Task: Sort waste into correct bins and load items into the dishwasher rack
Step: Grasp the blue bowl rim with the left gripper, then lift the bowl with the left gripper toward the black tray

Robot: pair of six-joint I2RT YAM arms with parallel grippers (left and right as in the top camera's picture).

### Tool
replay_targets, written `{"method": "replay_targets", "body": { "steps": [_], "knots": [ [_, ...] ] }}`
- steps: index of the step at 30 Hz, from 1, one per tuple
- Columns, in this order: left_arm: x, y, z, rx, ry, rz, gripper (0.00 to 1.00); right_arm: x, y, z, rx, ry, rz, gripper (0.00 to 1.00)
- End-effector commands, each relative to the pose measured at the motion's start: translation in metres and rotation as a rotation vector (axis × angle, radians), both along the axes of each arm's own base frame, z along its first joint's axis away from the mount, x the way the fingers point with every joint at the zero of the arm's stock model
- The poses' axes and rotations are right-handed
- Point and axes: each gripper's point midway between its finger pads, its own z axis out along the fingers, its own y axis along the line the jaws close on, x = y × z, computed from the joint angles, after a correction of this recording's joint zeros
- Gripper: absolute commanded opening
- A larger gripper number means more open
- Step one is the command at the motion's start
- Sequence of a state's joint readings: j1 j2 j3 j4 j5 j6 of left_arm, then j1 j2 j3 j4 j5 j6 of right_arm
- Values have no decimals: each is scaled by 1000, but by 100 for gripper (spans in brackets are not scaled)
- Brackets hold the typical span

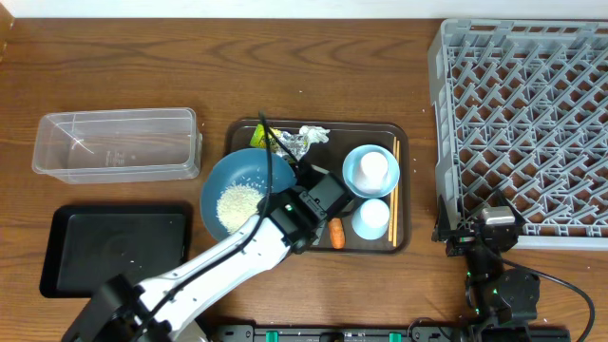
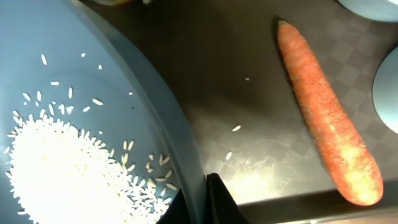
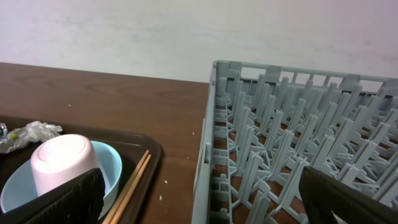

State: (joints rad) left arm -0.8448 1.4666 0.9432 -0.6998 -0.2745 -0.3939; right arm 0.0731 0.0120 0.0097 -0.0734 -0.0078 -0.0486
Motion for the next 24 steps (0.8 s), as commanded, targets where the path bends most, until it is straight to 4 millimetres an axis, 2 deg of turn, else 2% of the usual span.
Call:
{"method": "replay_targets", "body": {
  "steps": [1, 14, 24],
  "knots": [
    [10, 13, 21, 2, -72, 48, 6, 0, -3, -1, -13, -2, -11, 99],
    [10, 79, 88, -120, -199, 238, 6, 0, -3, -1, -13, -2, -11, 99],
    [4, 116, 121, -215, -275, 311, 6, 0, -3, -1, -13, -2, -11, 99]
  ]
}}
